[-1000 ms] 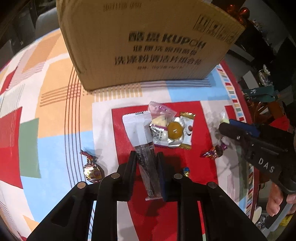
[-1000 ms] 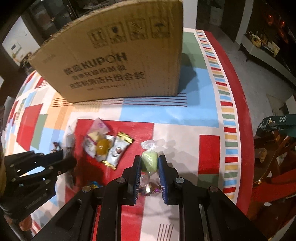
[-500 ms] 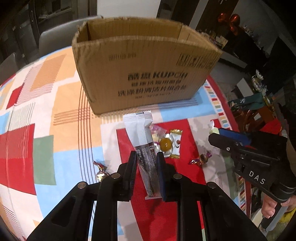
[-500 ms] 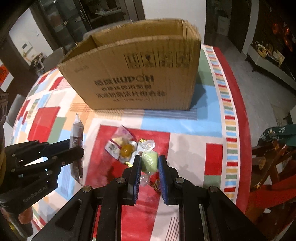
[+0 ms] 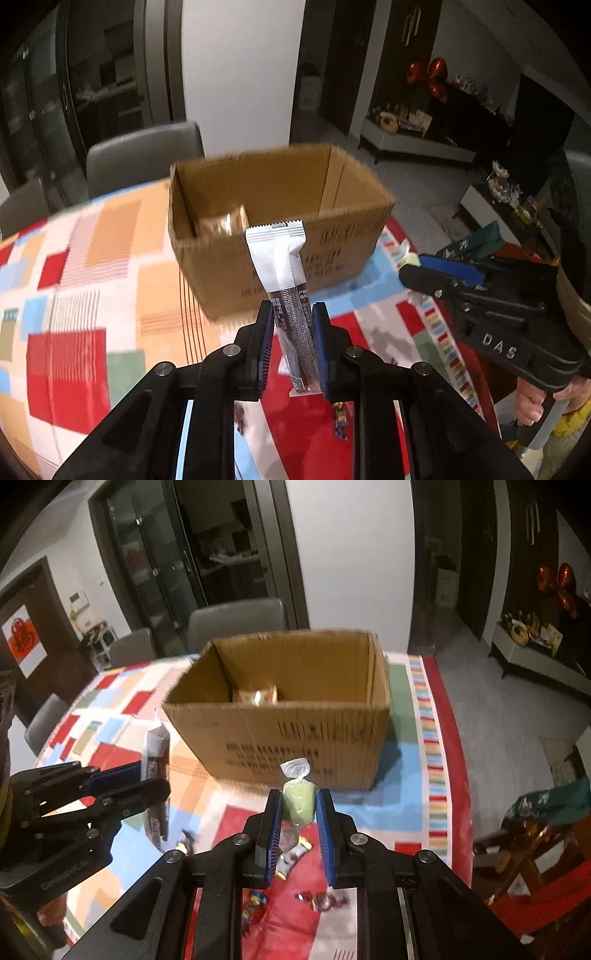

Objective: Organize snacks
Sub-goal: 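Carry both snacks into the cardboard box and open both grippers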

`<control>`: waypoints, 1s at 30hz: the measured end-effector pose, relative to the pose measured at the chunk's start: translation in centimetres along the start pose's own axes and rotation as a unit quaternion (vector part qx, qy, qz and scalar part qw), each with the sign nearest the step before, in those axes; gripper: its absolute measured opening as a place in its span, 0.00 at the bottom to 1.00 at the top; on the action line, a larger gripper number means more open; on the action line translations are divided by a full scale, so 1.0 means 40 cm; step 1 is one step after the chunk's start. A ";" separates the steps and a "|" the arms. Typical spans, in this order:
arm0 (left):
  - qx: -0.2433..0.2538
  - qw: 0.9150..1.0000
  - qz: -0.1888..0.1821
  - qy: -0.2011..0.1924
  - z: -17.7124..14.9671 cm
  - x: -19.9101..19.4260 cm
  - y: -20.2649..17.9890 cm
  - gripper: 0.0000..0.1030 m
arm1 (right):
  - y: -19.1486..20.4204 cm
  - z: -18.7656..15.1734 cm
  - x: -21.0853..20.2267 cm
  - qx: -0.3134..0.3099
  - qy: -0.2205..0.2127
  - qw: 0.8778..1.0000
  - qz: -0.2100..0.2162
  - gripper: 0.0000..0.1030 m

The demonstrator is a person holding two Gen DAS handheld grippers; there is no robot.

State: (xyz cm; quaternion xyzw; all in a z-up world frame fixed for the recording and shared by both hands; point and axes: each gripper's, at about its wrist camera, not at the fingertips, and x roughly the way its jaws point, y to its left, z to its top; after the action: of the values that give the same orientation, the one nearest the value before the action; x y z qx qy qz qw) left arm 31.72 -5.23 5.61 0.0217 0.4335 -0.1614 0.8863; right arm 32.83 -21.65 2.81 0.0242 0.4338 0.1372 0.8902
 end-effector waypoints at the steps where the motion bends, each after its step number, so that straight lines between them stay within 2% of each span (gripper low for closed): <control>1: 0.001 1.000 -0.001 -0.006 0.011 -0.007 -0.001 0.21 | 0.002 0.009 -0.008 0.000 -0.007 1.000 0.002 0.20; 10: 0.008 0.998 0.002 -0.055 0.108 -0.037 0.014 0.21 | 0.005 0.075 -0.043 -0.008 -0.055 0.998 0.012 0.20; 19: 0.020 0.993 0.035 -0.110 0.179 -0.007 0.045 0.21 | -0.003 0.148 -0.036 -0.008 -0.101 0.995 -0.006 0.20; 25: 0.034 0.992 0.065 -0.101 0.230 0.065 0.070 0.21 | -0.018 0.180 0.013 -0.003 -0.103 0.995 -0.009 0.20; 30: 0.035 0.993 0.079 -0.081 0.268 0.128 0.082 0.21 | -0.037 0.204 0.068 0.013 -0.084 0.996 -0.007 0.20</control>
State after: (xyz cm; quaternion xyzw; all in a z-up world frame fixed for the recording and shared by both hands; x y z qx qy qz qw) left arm 43.79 -5.39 7.98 0.0743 0.3513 -0.1069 0.9272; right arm 41.11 -21.71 5.58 0.0443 0.3596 0.1228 0.9239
